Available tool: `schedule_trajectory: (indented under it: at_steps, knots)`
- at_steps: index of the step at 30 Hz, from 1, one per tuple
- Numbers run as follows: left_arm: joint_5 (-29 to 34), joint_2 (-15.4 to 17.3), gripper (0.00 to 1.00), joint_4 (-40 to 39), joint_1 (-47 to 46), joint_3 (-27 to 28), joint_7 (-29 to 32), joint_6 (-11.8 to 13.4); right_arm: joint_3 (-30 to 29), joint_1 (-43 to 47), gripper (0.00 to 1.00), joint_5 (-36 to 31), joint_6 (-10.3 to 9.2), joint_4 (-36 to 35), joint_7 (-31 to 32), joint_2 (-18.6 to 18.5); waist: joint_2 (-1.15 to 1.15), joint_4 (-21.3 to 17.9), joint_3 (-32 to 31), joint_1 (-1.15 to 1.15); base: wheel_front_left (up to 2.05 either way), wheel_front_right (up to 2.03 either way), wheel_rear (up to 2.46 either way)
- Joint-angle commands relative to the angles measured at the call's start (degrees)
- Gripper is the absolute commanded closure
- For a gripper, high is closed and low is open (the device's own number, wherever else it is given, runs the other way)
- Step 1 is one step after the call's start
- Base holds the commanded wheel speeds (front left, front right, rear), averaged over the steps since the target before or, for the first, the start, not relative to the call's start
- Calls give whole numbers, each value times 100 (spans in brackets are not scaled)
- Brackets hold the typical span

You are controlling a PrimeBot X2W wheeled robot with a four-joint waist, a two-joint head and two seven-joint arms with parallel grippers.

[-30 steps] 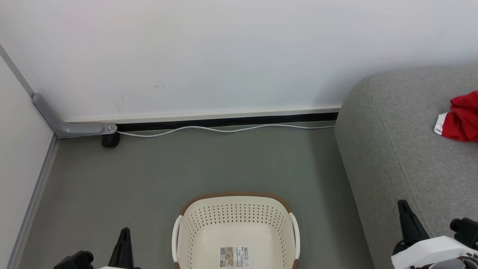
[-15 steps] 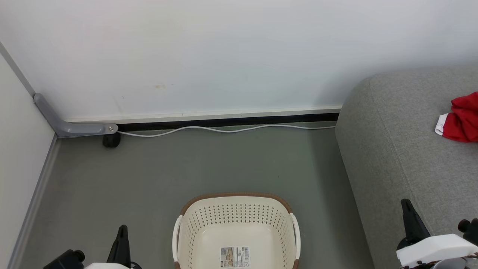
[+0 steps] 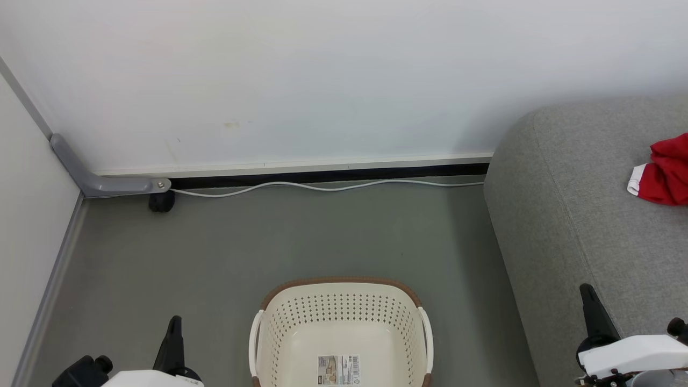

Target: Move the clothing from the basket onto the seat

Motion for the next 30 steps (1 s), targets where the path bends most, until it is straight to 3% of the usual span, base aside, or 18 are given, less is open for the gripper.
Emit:
schedule_trajectory:
  at_steps: [1,30]
  knots:
    - [-234,73,100,-171,-346,146,56,-70,0,-217,100,206,4,-204,59,-45,0,2,-1,0,0,0,0]
    - [-2026,88,100,-230,-592,364,529,-335,-327,-236,100,1806,6,-436,543,139,0,34,-14,0,0,0,0]
